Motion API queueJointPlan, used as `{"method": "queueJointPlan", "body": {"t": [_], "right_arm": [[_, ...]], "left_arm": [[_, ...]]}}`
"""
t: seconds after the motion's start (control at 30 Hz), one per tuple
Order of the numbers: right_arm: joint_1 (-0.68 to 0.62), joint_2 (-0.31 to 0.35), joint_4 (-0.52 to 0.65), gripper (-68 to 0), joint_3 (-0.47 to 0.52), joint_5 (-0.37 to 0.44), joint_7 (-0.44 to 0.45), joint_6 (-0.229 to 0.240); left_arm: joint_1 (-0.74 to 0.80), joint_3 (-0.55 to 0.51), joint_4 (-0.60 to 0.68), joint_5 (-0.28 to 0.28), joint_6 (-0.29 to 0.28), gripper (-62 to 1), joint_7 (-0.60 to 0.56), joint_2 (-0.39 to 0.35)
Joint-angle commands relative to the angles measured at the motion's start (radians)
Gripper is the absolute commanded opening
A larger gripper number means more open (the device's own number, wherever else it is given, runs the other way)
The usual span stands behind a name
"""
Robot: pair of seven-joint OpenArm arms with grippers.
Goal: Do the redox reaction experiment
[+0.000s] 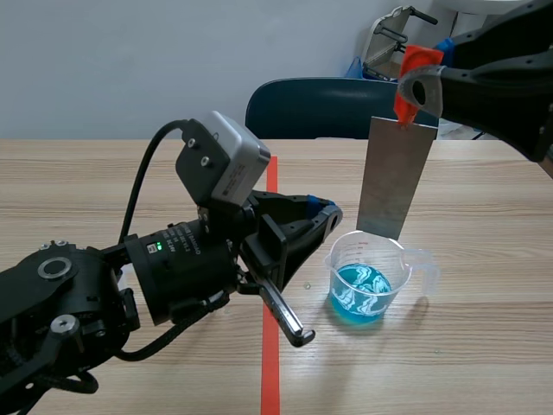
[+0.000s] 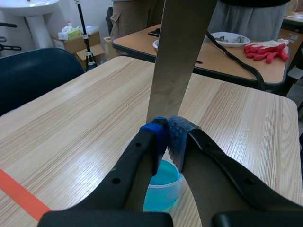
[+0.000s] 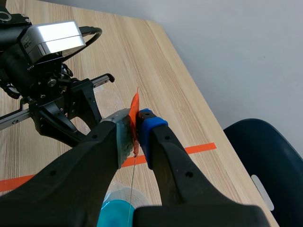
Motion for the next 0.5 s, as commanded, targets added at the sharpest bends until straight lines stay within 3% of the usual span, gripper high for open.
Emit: {"method": "queueJointPlan", "body": {"t": [0.0, 0.17, 0.37, 0.47], "right_arm": [[0.014, 0.0, 0.0, -66.7, 0.011, 0.019, 0.019, 0.006], [0.014, 0.0, 0.0, -66.7, 0.011, 0.019, 0.019, 0.006], [0.014, 0.0, 0.0, -66.7, 0.011, 0.019, 0.019, 0.006], [0.014, 0.0, 0.0, -66.7, 0.011, 0.019, 0.019, 0.006]], "left_arm": [[-0.002, 0.004, 0.015, -0.007, -0.004, -59.4, -0.008, -0.005], [0.03, -0.024, 0.016, -0.007, 0.0, -59.4, -0.032, -0.05], [0.163, -0.138, 0.056, -0.008, -0.001, -59.3, -0.179, -0.145], [0.254, -0.208, 0.099, -0.008, -0.003, -50.7, -0.227, -0.203]]}}
